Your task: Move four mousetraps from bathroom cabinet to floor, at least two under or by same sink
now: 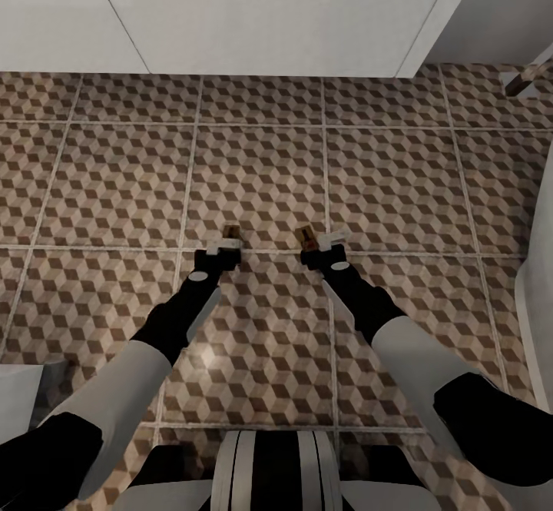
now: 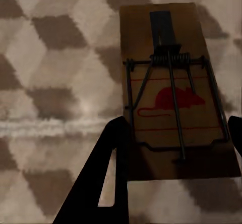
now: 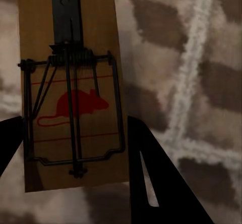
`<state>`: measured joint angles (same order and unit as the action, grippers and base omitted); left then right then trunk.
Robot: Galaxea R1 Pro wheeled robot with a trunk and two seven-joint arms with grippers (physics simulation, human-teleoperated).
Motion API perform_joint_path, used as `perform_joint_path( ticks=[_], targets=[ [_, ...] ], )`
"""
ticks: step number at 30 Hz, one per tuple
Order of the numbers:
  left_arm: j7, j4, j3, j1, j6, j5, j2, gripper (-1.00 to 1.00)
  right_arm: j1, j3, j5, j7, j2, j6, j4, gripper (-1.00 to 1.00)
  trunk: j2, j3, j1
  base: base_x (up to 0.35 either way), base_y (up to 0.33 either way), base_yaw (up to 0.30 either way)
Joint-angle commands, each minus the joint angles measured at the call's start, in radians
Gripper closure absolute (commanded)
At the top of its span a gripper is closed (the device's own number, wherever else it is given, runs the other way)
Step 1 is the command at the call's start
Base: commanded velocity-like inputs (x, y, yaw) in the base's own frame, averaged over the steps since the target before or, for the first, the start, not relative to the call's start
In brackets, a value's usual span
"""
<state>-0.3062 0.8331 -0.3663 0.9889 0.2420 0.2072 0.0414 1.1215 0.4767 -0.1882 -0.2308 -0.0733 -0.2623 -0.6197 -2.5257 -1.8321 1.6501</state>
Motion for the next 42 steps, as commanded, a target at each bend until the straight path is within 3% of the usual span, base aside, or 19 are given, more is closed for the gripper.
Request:
perform_joint_path(
  ticks=[1,9,14,21,31,42],
  targets=[
    [-0.010,0.026,0.010,0.005,0.018,0.009,0.001,1.00,0.004,0.007,-0.014,-0.009,0.000,-0.004,0.004,1.00,0.000,-0.001,0.000,0.000,0.000,0.000],
    [-0.010,0.086,0.032,0.012,0.055,0.008,0.003,1.00,0.008,0.007,-0.016,-0.007,0.000,0.000,0.026,1.00,0.000,-0.001,0.000,0.000,0.000,0.000],
    [-0.009,0.082,0.031,0.013,0.051,0.008,-0.001,1.00,0.008,0.008,-0.016,-0.006,0.000,0.053,0.029,1.00,0.000,-0.001,0.000,0.000,0.000,0.000],
    [-0.007,0.081,0.020,0.013,-0.025,0.002,-0.019,1.00,0.008,0.008,-0.016,-0.007,0.007,0.108,0.028,1.00,0.000,-0.001,0.000,0.000,0.000,0.000],
    [-0.007,0.079,0.017,-0.005,-0.064,-0.083,-0.024,1.00,0.008,0.010,-0.016,-0.006,0.009,0.114,0.028,1.00,0.000,-0.001,0.000,0.000,0.000,0.000],
    [-0.008,0.065,0.017,-0.050,-0.067,-0.092,-0.025,1.00,0.008,0.010,-0.016,-0.010,0.013,0.114,0.027,1.00,0.000,-0.001,0.000,0.000,0.000,0.000]
  ],
)
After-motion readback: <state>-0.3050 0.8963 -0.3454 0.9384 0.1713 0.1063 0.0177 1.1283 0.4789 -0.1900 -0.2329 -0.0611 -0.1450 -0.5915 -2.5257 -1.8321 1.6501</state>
